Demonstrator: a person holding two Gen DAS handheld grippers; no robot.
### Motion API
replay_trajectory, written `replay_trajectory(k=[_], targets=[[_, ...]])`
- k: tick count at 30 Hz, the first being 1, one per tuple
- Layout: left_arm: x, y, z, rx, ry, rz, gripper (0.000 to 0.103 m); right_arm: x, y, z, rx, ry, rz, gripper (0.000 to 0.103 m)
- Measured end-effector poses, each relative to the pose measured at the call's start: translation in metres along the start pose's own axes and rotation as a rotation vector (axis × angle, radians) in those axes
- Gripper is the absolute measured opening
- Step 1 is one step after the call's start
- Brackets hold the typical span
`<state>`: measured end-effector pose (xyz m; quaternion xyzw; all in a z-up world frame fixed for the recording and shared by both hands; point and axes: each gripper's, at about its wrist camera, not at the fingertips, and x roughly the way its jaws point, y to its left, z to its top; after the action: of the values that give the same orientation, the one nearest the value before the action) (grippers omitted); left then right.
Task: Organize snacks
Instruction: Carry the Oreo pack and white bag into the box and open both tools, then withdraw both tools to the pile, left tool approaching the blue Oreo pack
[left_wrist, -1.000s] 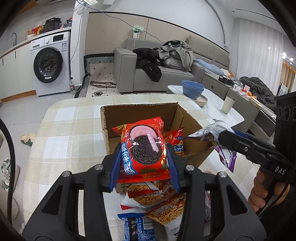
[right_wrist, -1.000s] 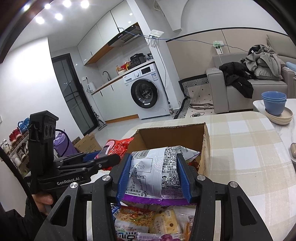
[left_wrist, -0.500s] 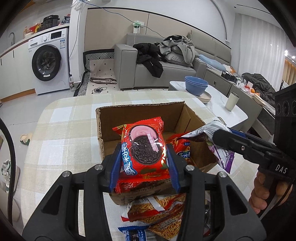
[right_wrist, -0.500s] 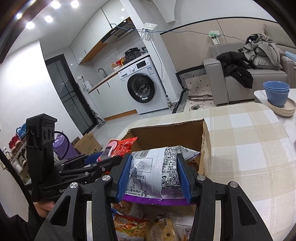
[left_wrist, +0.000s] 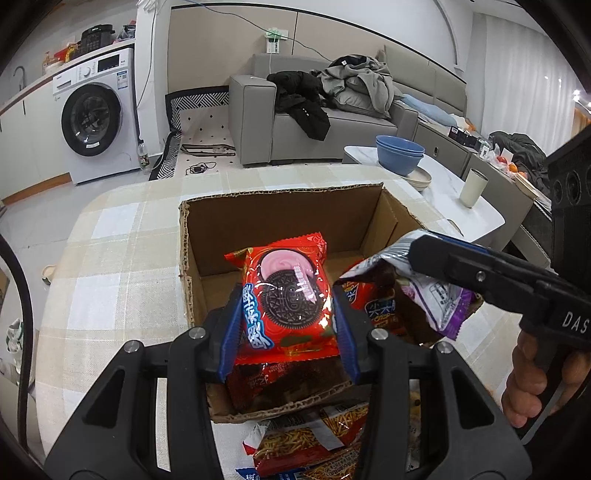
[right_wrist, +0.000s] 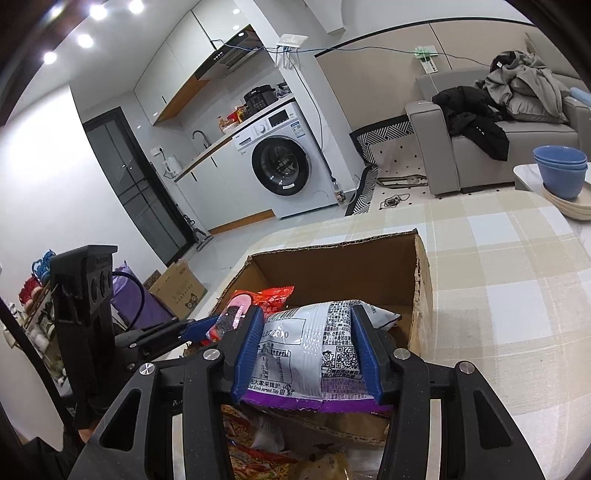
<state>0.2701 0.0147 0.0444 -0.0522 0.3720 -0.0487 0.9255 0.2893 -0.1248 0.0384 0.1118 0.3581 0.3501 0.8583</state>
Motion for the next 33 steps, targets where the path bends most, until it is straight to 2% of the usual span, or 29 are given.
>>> replay_trajectory(k=[5, 6, 7, 8, 9, 10, 12, 16, 17, 18, 19, 26, 33], targets=[[0.005, -0.001, -0.002, 0.001, 0.009, -0.004, 0.043, -0.004, 0.0, -0.001, 0.004, 0.0, -0.005, 0.053], [0.004, -0.001, -0.002, 0.0, 0.011, -0.002, 0.049, -0.008, -0.001, -0.001, 0.007, -0.008, -0.009, 0.054], [0.004, 0.001, -0.003, -0.003, 0.014, 0.002, 0.054, -0.012, -0.002, -0.002, 0.011, -0.013, -0.013, 0.059], [0.001, 0.0, -0.003, -0.006, 0.013, 0.004, 0.066, -0.015, -0.003, -0.003, 0.014, -0.016, -0.016, 0.067], [-0.003, 0.001, -0.004, -0.01, 0.006, -0.009, 0.07, -0.021, -0.005, -0.003, 0.018, -0.024, -0.018, 0.071], [-0.005, 0.002, -0.005, -0.017, -0.001, -0.024, 0.073, -0.026, -0.006, -0.004, 0.02, -0.031, -0.019, 0.076], [-0.015, 0.002, -0.008, -0.025, -0.014, -0.036, 0.081, -0.035, -0.006, -0.007, 0.019, -0.04, -0.034, 0.079], [-0.03, -0.001, -0.015, -0.02, -0.038, -0.013, 0.085, -0.05, -0.004, -0.013, -0.001, -0.044, -0.052, 0.091], [-0.036, -0.003, -0.016, -0.017, -0.041, -0.013, 0.09, -0.053, -0.003, -0.015, -0.009, -0.042, -0.057, 0.097], [-0.039, -0.003, -0.018, -0.015, -0.048, -0.011, 0.099, -0.057, -0.001, -0.018, -0.024, -0.043, -0.068, 0.099], [-0.044, -0.003, -0.021, -0.015, -0.057, -0.007, 0.103, -0.061, 0.001, -0.021, -0.038, -0.049, -0.078, 0.101], [-0.073, -0.004, -0.04, -0.005, -0.067, 0.014, 0.102, -0.081, 0.013, -0.04, -0.117, -0.032, -0.146, 0.102], [-0.092, 0.001, -0.069, -0.009, -0.059, 0.031, 0.102, -0.1, -0.001, -0.07, -0.076, -0.005, -0.17, 0.102]])
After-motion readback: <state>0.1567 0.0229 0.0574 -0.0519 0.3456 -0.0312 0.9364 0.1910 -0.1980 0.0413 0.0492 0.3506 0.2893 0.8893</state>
